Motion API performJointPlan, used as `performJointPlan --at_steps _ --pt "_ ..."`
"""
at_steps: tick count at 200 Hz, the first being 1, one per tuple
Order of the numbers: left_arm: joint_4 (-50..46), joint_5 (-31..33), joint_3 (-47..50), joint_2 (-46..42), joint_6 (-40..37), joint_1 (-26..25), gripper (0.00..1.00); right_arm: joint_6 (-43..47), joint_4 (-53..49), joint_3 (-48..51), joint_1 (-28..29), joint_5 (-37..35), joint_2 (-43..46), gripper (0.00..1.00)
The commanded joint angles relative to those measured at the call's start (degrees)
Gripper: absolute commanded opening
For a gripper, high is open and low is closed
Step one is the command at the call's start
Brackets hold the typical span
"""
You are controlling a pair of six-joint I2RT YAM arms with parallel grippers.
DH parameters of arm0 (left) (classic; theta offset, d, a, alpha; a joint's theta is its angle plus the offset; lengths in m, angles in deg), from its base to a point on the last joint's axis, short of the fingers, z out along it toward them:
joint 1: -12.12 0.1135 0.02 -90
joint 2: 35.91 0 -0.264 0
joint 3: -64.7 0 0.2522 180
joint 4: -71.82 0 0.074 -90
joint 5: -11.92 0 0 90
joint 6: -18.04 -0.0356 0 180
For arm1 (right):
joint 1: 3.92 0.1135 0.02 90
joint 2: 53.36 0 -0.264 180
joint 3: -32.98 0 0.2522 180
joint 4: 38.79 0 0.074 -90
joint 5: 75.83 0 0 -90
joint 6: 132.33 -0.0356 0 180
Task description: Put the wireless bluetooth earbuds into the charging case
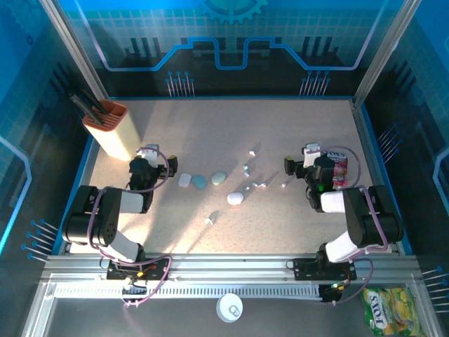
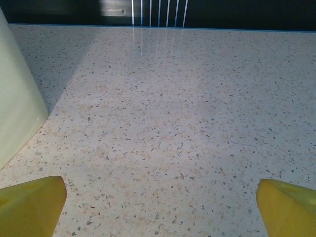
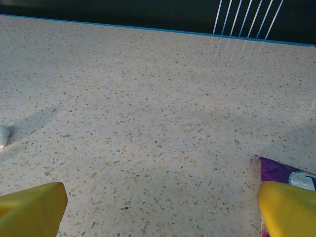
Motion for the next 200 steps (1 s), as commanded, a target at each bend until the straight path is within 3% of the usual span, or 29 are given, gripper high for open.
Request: performJointPlan --at_steps 1,131,167,200 --pt "0.62 0.15 -0.86 0.30 0.88 0.49 0.99 0.48 1.31 -0.57 0.50 -0.42 -0.14 1.00" --pt "1.34 0.26 -0.31 -0.10 0.63 0.36 0.99 -0.47 2.77 0.31 0.40 -2.29 -0.04 1.00" --pt "-1.23 1.53 1.68 -7.39 0.25 -0.36 0.99 -1.46 7.21 3.45 0.12 -3.62 1.74 1.00" --pt "-11.59 2.74 -0.20 -17.38 -2.76 -3.90 0.99 -0.55 -2.15 2.31 0.19 -2.75 10.38 1.00"
